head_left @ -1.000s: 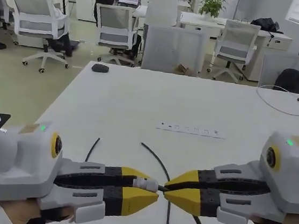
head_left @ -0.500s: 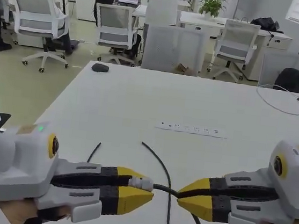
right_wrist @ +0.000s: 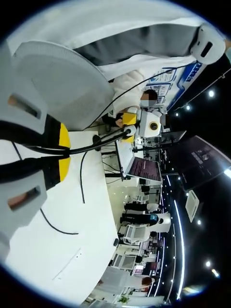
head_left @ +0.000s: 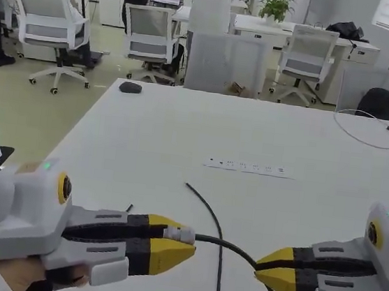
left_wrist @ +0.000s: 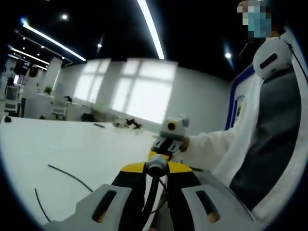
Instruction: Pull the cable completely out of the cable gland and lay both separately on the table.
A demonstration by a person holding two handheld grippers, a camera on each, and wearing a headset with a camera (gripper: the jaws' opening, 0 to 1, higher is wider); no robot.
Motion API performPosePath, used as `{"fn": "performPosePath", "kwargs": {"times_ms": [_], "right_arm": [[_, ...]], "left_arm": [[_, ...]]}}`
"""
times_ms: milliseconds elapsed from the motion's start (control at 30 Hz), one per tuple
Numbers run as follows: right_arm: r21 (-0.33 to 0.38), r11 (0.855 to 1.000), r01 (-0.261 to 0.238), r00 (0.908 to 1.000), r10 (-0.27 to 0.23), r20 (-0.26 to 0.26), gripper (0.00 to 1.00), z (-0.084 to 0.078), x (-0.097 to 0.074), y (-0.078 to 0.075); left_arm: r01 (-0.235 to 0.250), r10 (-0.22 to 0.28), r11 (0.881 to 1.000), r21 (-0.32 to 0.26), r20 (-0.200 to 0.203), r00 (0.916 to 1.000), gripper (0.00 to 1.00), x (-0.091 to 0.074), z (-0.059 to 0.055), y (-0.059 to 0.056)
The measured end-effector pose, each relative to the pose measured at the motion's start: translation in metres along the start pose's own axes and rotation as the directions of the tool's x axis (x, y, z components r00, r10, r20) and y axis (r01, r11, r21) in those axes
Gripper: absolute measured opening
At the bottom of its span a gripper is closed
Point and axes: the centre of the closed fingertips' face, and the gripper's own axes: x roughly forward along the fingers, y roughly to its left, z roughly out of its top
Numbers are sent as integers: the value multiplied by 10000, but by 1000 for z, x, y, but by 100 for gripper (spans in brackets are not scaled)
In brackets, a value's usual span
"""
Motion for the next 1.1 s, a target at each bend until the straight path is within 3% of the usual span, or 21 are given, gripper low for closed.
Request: {"fn": "performPosePath", "kwargs": {"times_ms": [333, 533, 667, 933, 1100], "right_arm": [[134, 9999, 45, 10000, -45, -2, 3, -3, 1, 4], [213, 9990, -381, 9981, 391, -482, 3, -9, -2, 13], [65, 9991, -413, 9975, 416, -569, 3, -6, -3, 16], [-701, 9962, -513, 9985, 526, 166, 10, 43, 6, 25], [-1356, 9876, -790, 9957, 847, 373, 11, 62, 15, 30]], "left_arm": [[15, -14, 10000, 55, -99, 9999, 16, 3, -2, 1], [-32, 46, 9994, 344, -419, 9991, 16, 6, -3, 0], [-97, 111, 9994, 322, -433, 9990, 16, 8, -3, 2], [-79, 104, 9993, 372, -693, 9975, 16, 15, -5, 2], [-37, 66, 9992, 401, -718, 9974, 16, 19, -5, 1]]}}
